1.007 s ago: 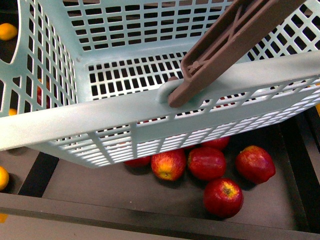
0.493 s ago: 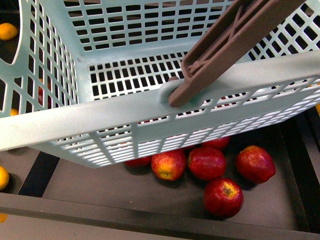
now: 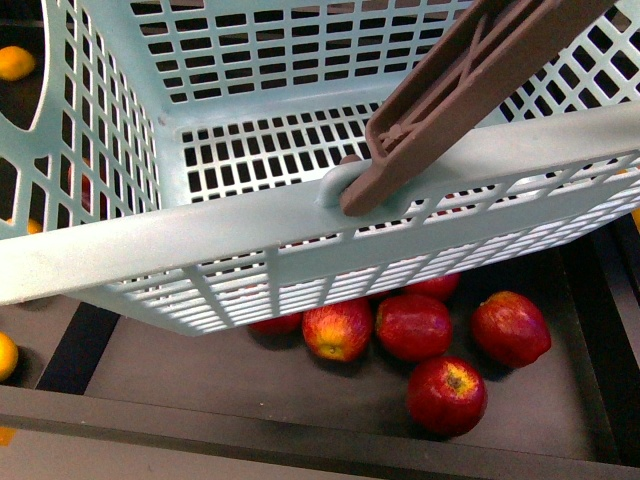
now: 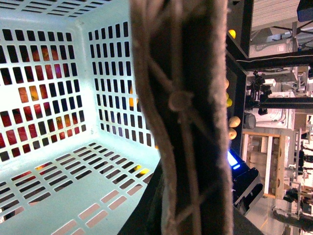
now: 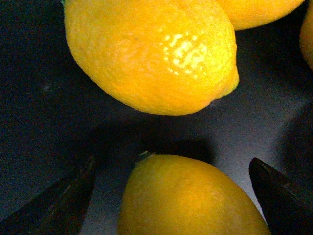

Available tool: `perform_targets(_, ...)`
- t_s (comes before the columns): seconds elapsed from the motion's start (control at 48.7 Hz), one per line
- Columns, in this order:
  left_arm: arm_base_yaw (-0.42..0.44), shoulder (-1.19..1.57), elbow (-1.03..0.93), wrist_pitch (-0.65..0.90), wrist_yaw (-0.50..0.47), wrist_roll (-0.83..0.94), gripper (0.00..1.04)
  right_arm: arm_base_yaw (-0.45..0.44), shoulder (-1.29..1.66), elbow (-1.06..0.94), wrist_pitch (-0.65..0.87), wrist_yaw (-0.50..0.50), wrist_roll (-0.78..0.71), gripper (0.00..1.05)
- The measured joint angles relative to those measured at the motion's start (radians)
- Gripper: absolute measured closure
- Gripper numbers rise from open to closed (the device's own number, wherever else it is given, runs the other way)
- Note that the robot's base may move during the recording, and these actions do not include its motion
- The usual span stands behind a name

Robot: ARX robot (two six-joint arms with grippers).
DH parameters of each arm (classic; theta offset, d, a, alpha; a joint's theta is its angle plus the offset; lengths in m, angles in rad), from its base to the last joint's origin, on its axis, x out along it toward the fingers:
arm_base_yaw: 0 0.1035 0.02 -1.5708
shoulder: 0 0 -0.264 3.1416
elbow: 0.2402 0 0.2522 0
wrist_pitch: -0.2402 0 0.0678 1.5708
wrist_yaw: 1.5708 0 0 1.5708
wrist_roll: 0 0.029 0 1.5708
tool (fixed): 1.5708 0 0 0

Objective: Pick lemon and mango into basket

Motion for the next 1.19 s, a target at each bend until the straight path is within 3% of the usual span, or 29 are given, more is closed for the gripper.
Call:
perform_targets(0.103,0.000,0.000,0.000,0.000,0.000,0.000,0.99,-0.003,0.006,0.006,-0.011,0.016,0.000,0.36)
perform_targets(0.164,0.000,0.000,0.000,0.000,0.000,0.000,0.99,-0.004,0.006,0.005,-0.009,0.016,0.002,0.41)
perform_targets(0.349,0.000,0.000,0.000,0.000,0.001,0.000,0.99,-0.006,-0.029,-0.068,0.019,0.010,0.008,0.42)
perform_targets(0.658,0.000,0.000,0.000,0.000,-0.001,0.000,0.99,-0.010,-0.209,-0.371,0.145,-0.077,0.053,0.42)
perform_targets(0.945,0.000,0.000,0.000,0.000,0.000,0.000,0.99,0.019,-0.739,-0.924,0.362,-0.263,0.098,0.42)
perform_targets(1.192,0.000,0.000,0.000,0.000,-0.001,0.000,0.99,0.088,-1.171,-1.296,0.399,-0.354,0.172,0.42)
